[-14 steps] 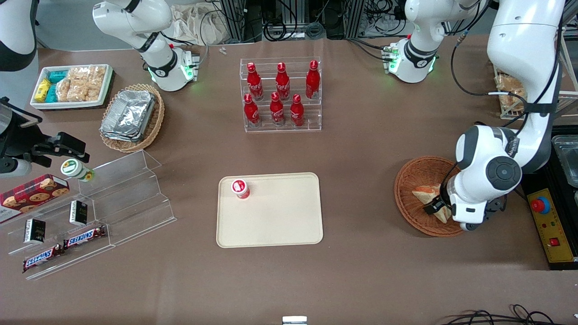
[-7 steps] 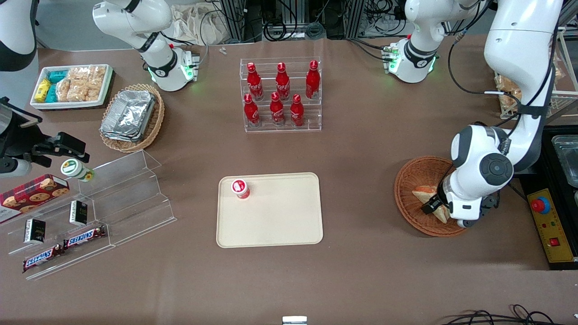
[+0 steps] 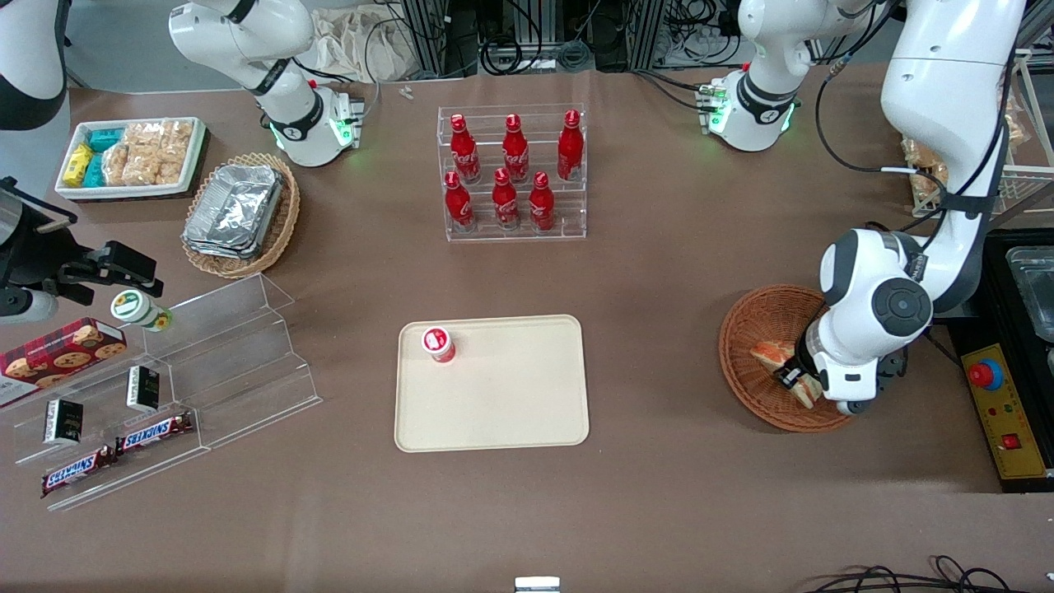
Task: Place sandwich from basket to tray
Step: 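Lower the left gripper and close it on the wrapped sandwich, then lift the sandwich and carry it with the left gripper to the cream tray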
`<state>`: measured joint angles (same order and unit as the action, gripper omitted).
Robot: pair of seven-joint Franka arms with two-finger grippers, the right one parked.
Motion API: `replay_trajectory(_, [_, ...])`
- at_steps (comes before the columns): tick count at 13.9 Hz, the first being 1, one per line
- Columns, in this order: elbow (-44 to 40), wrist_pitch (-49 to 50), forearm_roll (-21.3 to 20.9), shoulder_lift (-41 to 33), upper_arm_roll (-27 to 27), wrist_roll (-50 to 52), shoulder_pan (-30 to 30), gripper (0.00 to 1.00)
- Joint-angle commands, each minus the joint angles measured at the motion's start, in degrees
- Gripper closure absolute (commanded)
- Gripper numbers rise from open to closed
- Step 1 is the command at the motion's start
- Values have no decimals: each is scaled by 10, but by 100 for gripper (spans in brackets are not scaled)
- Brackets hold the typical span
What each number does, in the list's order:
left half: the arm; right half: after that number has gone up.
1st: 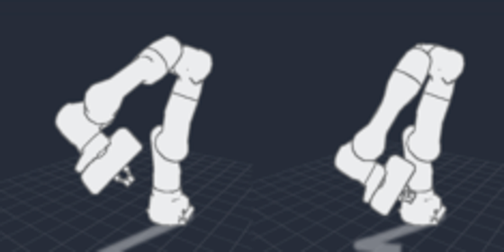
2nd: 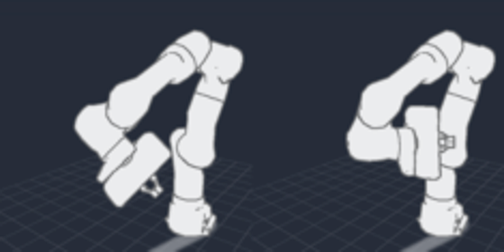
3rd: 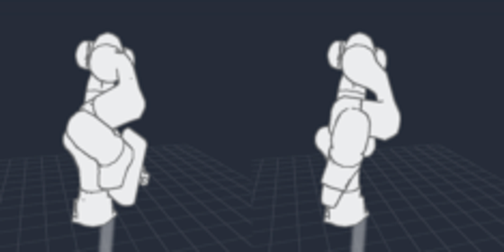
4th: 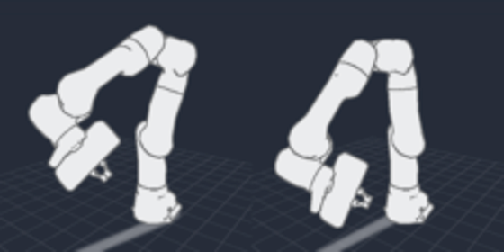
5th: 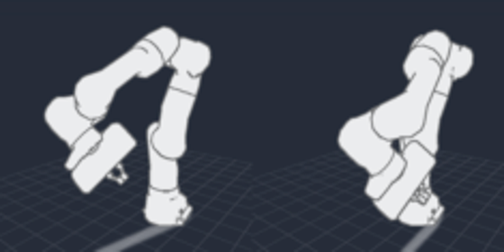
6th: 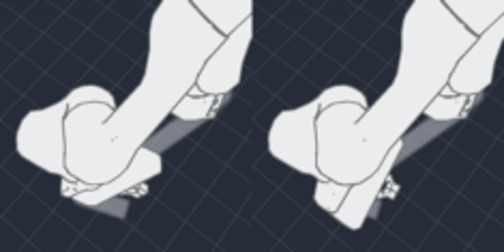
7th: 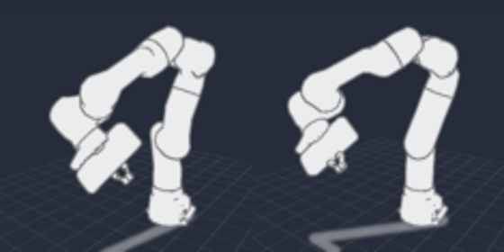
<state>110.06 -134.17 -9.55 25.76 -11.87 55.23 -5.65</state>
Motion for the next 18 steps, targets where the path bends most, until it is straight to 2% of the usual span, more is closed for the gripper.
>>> replay_trajectory(1, [12,-20,-12,-4,-3,14,-3,69])
replay_trajectory(6, [-5,32,-12,-12,-4,-21,-2,83])
replay_trajectory(9, [-40,101,-12,-45,-5,-93,2,84])
replay_trajectory(11, [-100,183,-10,-50,-8,-137,3,95])
replay_trajectory(14, [-230,352,-7,-43,-17,-172,24,97])
replay_trajectory(17, [-296,381,-2,-47,-23,-185,52,96])
replay_trajectory(18, [-309,381,1,-47,-43,-191,60,96])
